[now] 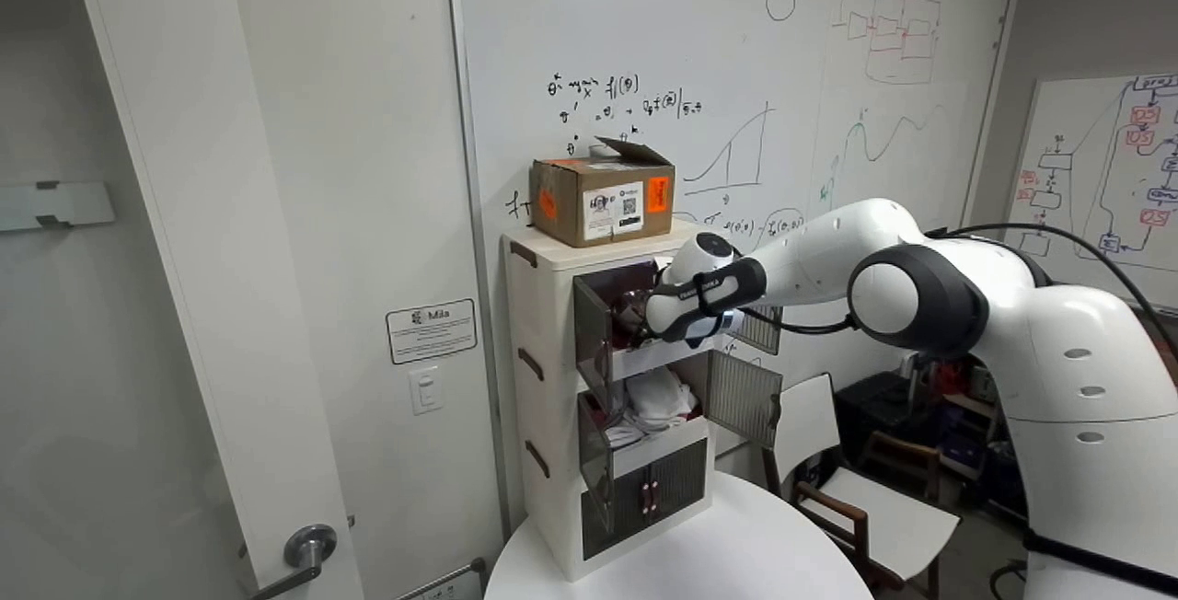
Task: Put the bowl in the cabinet
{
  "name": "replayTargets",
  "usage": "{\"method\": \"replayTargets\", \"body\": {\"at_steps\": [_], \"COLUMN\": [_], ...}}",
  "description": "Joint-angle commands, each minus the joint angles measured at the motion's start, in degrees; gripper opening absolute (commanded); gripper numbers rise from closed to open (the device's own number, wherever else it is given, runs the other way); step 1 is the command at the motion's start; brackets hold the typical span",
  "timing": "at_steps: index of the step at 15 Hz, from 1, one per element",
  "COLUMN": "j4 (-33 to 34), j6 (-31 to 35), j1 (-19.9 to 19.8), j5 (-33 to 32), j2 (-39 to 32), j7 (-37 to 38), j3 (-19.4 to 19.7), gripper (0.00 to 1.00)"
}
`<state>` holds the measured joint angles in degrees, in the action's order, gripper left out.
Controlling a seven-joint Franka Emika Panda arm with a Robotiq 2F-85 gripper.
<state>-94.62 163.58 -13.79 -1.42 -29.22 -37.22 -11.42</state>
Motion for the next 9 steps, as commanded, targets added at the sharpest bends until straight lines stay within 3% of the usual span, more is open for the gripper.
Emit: {"method": "replayTargets", "body": {"at_steps": [1,3,7,9], "j4": [-11.4,-17.1,-30.1,-36.6], "j6": [-1.1,0.1,9.1,10.1], "j1": [-8.9,-12.3,-12.8,-11.2], "j5": [12.4,18.3,20.4,16.0], "j2": [7.2,11.1,21.4,27.0], "j7": [-5.3,-5.9,-2.8,0.1], "j3": [-11.6,-15.1,-13.4,-9.7], "gripper": [1.00,1.00,1.00,1.00]}}
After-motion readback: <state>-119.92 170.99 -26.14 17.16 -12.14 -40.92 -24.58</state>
